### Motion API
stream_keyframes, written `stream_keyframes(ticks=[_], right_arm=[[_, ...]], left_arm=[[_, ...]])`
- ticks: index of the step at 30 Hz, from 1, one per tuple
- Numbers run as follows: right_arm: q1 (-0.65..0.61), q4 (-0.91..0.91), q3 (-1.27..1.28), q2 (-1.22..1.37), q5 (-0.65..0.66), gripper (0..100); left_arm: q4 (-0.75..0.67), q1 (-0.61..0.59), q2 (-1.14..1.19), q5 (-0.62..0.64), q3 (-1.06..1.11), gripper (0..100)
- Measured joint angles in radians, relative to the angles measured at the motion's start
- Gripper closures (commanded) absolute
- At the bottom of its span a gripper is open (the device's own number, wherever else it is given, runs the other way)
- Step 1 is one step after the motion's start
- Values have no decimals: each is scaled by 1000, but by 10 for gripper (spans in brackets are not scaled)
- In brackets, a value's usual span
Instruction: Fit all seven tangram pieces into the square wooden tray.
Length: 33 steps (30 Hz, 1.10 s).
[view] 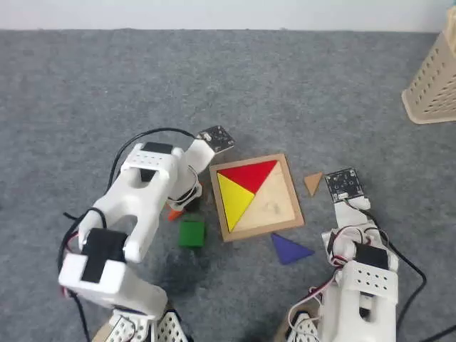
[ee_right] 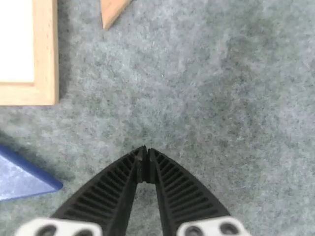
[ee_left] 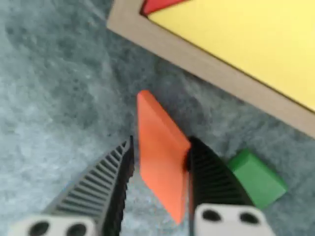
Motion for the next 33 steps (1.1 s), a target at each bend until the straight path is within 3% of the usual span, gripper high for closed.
stream_keyframes(ticks=[6,14,18,25,29,33], right_arm=[[0,0,0,0,0,990],[0,0,0,0,0,990],[0,0,0,0,0,990],[0,0,11,-2,0,990],[-2,0,11,-2,0,989],[-2,0,11,-2,0,989]], left_arm=[[37,-3,6,2,-44,976],[230,-11,8,11,-219,989],[322,32,8,78,-302,990],[359,264,-75,364,-322,990],[279,374,-138,605,-322,989],[167,454,-104,766,-324,989]])
